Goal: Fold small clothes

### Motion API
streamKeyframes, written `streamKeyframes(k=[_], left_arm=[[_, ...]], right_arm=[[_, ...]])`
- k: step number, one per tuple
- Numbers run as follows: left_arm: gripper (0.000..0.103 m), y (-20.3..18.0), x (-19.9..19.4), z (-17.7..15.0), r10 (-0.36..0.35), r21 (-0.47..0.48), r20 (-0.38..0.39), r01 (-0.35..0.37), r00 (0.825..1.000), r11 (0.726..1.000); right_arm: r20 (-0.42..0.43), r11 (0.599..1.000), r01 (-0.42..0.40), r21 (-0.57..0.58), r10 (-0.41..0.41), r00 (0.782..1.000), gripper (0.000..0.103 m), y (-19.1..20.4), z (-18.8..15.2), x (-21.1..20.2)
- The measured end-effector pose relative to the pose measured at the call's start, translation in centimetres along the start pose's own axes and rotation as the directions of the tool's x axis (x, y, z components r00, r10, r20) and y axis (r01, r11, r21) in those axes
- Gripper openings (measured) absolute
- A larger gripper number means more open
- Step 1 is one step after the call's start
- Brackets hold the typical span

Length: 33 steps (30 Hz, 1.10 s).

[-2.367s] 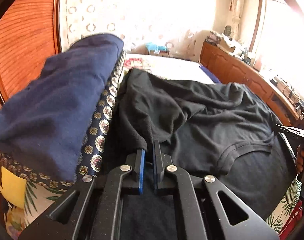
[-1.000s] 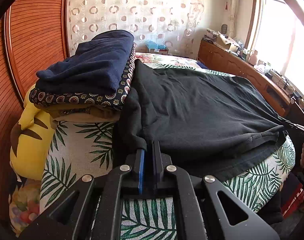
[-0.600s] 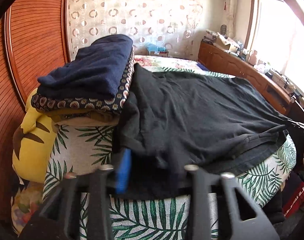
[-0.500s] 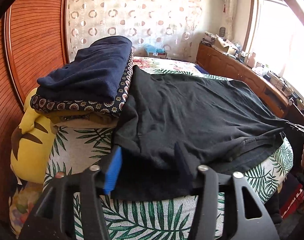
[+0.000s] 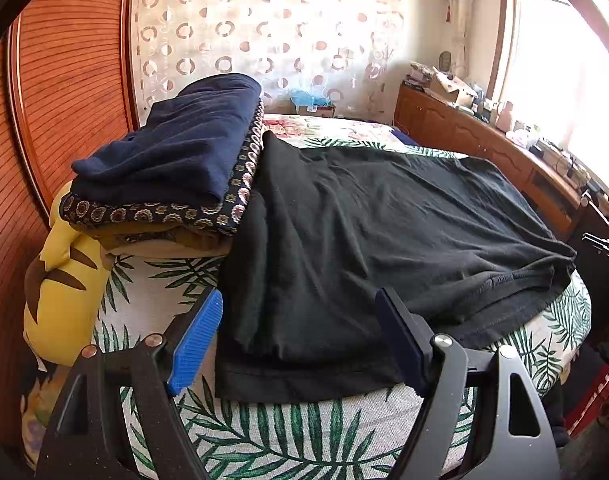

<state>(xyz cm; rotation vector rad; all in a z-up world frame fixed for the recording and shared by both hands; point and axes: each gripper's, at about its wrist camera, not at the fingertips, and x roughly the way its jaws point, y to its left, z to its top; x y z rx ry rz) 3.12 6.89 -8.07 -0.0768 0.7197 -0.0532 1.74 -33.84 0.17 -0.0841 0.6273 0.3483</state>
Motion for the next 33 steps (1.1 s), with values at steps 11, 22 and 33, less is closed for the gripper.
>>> streamKeyframes(k=[11, 22, 33], left_arm=[[0.079, 0.0, 1.0, -0.6, 0.013, -0.007, -0.027, -0.013, 1.0, 1.0], [0.079, 0.8, 1.8, -1.0, 0.025, -0.026, -0.046, -0.026, 0.999, 0.999], [0.079, 3.0, 2.3, -1.0, 0.031, -0.099, -0.05, -0.036, 0.998, 0.994]], right_arm=[[-0.047, 0.993, -0.104, -0.061, 0.101, 0.994, 0.047, 4.2, 0.1, 3.1], [-0.122, 0.982, -0.121, -0.142, 0.104, 0.987, 0.047, 10.1, 1.5, 9.0], [-0.166, 0.987, -0.073, -0.14, 0.049, 0.985, 0.049, 12.8, 1.7, 11.8]])
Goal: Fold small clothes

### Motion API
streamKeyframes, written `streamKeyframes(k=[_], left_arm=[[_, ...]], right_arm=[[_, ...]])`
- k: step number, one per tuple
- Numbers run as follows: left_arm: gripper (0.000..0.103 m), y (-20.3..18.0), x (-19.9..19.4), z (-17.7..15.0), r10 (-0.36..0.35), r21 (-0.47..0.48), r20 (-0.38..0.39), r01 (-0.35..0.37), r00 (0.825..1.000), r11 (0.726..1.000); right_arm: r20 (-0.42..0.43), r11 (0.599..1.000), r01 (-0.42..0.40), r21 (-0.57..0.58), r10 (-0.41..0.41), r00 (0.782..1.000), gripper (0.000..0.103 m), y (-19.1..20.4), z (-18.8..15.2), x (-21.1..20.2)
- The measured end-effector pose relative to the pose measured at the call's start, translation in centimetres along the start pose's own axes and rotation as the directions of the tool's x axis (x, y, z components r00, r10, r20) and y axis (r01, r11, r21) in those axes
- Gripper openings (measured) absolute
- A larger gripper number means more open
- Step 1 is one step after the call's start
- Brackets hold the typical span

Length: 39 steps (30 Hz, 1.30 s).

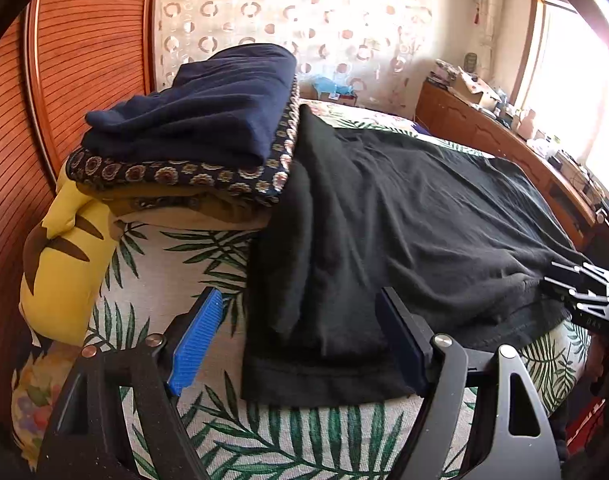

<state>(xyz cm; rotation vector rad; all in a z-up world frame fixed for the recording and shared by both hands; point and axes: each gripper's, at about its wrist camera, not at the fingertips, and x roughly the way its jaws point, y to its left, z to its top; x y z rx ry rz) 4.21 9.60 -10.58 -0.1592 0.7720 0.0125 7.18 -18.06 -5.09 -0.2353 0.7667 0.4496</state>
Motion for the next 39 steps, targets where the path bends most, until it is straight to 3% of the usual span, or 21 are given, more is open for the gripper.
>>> streamKeyframes(k=[7, 10, 14, 21, 23, 24, 26, 33, 39], left_arm=[[0.078, 0.6, 0.9, 0.1, -0.007, -0.031, -0.014, 0.007, 1.0, 1.0], [0.061, 0.8, 1.3, 0.1, -0.024, -0.035, -0.028, 0.023, 0.999, 0.999], [0.049, 0.9, 1.9, 0.1, -0.022, -0.041, -0.056, 0.019, 0.998, 0.999], [0.048, 0.9, 2.1, 0.0, -0.033, -0.036, -0.071, 0.03, 0.997, 0.999], [0.023, 0.5, 2.3, 0.0, -0.079, -0.026, -0.079, 0.077, 0.994, 0.997], [0.023, 0.3, 2.4, 0.1, -0.088, -0.024, -0.084, 0.086, 0.993, 0.996], [0.01, -0.1, 2.2, 0.4, -0.117, -0.018, -0.08, 0.116, 0.99, 0.993], [0.008, -4.0, -0.5, 3.0, -0.224, 0.043, 0.009, 0.224, 0.974, 0.974], [0.007, -9.1, -2.3, 6.4, -0.327, 0.115, 0.072, 0.317, 0.942, 0.941]], right_arm=[[-0.025, 1.0, 0.016, 0.018, -0.015, 1.0, 0.05, -0.2, -0.1, 0.1], [-0.013, 1.0, 0.021, 0.013, -0.021, 1.0, 0.05, 0.2, -0.3, -0.2], [0.002, 1.0, 0.019, 0.024, -0.019, 1.0, 0.05, 0.2, -0.7, -0.5], [-0.001, 1.0, 0.006, 0.003, -0.006, 1.0, 0.051, 0.0, -1.2, -0.8], [0.003, 1.0, -0.017, 0.005, 0.017, 1.0, 0.051, -0.5, -1.2, -0.8], [0.005, 0.999, -0.032, 0.009, 0.032, 0.999, 0.051, -0.7, -1.2, -0.9], [0.007, 0.998, -0.051, 0.025, 0.051, 0.999, 0.051, -1.4, -1.3, -1.1], [0.082, 0.996, -0.032, 0.083, 0.025, 0.996, 0.051, -5.3, -2.0, -4.5], [0.129, 0.991, 0.021, 0.131, -0.038, 0.991, 0.051, -8.4, -3.6, -6.7]])
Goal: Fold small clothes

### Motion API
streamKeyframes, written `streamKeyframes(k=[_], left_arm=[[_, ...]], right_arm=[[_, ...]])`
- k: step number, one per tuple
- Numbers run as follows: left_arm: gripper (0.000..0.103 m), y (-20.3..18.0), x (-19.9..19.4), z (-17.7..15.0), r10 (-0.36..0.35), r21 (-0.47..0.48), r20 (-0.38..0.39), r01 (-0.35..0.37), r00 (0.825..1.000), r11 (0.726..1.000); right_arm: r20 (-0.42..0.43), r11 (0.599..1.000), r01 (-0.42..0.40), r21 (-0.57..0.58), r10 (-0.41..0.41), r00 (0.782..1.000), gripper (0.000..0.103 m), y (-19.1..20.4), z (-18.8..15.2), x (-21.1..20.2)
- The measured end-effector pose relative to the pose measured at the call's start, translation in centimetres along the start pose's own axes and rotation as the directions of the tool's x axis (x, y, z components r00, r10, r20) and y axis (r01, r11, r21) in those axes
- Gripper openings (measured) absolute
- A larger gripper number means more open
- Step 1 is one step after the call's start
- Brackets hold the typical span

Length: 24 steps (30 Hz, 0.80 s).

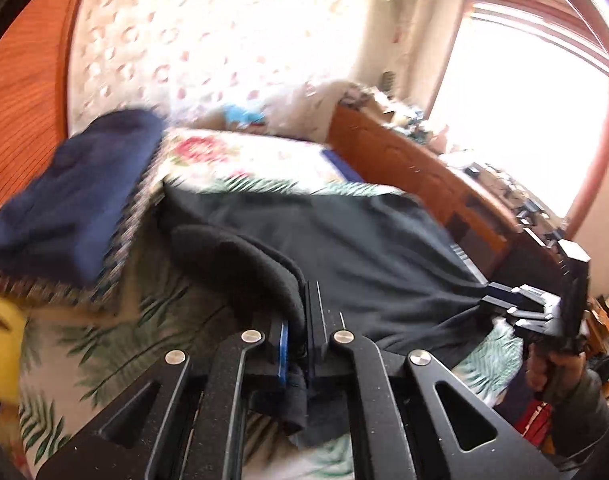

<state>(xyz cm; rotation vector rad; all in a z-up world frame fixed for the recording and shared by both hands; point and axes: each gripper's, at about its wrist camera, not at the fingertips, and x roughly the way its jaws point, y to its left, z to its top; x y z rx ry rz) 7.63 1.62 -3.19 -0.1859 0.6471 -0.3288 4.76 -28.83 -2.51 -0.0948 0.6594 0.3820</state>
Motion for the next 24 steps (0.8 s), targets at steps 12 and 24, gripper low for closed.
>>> streamKeyframes(k=[12, 24], left_arm=[[0.007, -11.1, 4.4, 6.6, -0.183, 0.159, 0.021, 0.178, 0.983, 0.971], [0.007, -19.4, 6.3, 9.1, -0.265, 0.262, -0.041, 0.266, 0.963, 0.928]], right_arm=[[0.038, 0.996, 0.072, 0.055, -0.074, 0.997, 0.051, -3.4, -1.9, -1.4], [0.085, 0.989, 0.094, 0.117, -0.104, 0.991, 0.051, -5.5, -3.6, -3.9]])
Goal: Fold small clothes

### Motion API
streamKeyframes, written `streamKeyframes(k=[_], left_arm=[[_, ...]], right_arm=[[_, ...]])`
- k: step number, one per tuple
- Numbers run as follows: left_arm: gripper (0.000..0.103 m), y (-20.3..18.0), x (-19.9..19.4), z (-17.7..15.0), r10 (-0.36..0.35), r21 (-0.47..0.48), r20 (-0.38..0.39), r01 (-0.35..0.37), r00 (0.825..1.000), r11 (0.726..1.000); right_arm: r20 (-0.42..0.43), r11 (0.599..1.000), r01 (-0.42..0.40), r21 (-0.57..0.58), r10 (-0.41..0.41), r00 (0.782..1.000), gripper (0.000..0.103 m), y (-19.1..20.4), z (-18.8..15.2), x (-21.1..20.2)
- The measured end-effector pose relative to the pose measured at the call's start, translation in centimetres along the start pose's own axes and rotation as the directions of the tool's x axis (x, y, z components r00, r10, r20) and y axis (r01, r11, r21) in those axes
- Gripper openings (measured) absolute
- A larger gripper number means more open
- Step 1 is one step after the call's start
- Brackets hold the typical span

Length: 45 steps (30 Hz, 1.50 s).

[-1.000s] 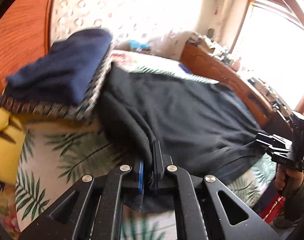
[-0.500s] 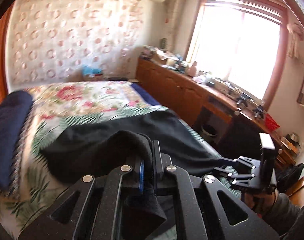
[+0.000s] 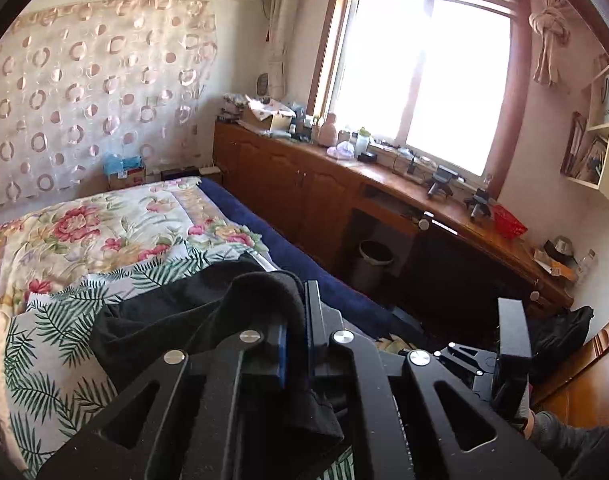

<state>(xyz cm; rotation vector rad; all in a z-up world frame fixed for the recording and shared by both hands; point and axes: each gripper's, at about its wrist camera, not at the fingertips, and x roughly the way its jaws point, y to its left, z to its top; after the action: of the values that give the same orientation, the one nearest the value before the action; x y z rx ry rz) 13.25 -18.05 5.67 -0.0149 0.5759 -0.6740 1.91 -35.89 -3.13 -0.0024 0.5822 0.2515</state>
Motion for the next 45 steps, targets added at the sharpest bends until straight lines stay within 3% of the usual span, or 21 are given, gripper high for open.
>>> streamKeyframes(k=[1, 3, 4, 5, 6, 8, 10, 19, 29, 35, 45], left_arm=[[0.009, -0.3, 0.9, -0.2, 0.002, 0.018, -0.031, -0.002, 1.0, 1.0], [0.024, -0.4, 1.9, -0.7, 0.015, 0.039, -0.073, -0.012, 0.997, 0.999], [0.042, -0.3, 2.1, -1.1, 0.023, 0.04, -0.079, -0.02, 0.997, 0.999], [0.05, -0.4, 2.1, -1.4, 0.023, 0.043, -0.076, -0.02, 0.997, 0.999], [0.053, -0.3, 1.9, -1.7, 0.023, 0.043, -0.08, -0.02, 0.997, 0.999], [0.07, 0.0, 1.8, -1.9, 0.03, 0.041, -0.083, -0.026, 0.996, 0.999], [0.076, 0.6, 1.0, -2.3, 0.05, 0.036, -0.065, -0.048, 0.997, 0.998], [0.076, 5.3, -3.4, -6.2, 0.169, -0.051, -0.03, -0.171, 0.985, 0.984], [0.076, 10.6, -6.9, -10.8, 0.321, -0.107, -0.059, -0.326, 0.945, 0.939], [0.076, 12.5, -7.4, -13.0, 0.36, -0.128, -0.088, -0.368, 0.929, 0.921], [0.076, 14.6, -7.8, -15.3, 0.382, -0.169, -0.121, -0.398, 0.916, 0.902]], right_arm=[[0.001, 1.0, -0.002, 0.004, 0.002, 1.0, 0.051, -0.1, 0.0, -0.1], [0.014, 0.999, -0.034, 0.016, 0.033, 0.999, 0.051, -0.5, -0.1, -0.6], [0.021, 0.999, -0.044, 0.021, 0.044, 0.999, 0.051, -0.8, -0.1, -0.6], [0.022, 0.999, -0.04, 0.02, 0.039, 0.999, 0.051, -0.8, -0.1, -0.6], [0.023, 0.999, -0.033, 0.015, 0.033, 0.999, 0.051, -0.9, -0.1, -0.6], [0.022, 1.0, -0.028, 0.01, 0.028, 0.999, 0.051, -1.0, 0.1, -0.1], [0.018, 1.0, -0.028, 0.008, 0.028, 0.999, 0.051, -0.9, 0.2, 0.3], [-0.002, 0.996, -0.058, -0.061, 0.058, 0.998, 0.051, 1.0, 1.5, 1.9], [-0.041, 0.984, -0.13, -0.12, 0.126, 0.991, 0.051, 4.7, 4.1, 5.7], [-0.061, 0.971, -0.179, -0.161, 0.171, 0.983, 0.051, 7.0, 5.7, 7.6], [-0.117, 0.941, -0.238, -0.241, 0.216, 0.969, 0.051, 9.8, 6.7, 9.7]])
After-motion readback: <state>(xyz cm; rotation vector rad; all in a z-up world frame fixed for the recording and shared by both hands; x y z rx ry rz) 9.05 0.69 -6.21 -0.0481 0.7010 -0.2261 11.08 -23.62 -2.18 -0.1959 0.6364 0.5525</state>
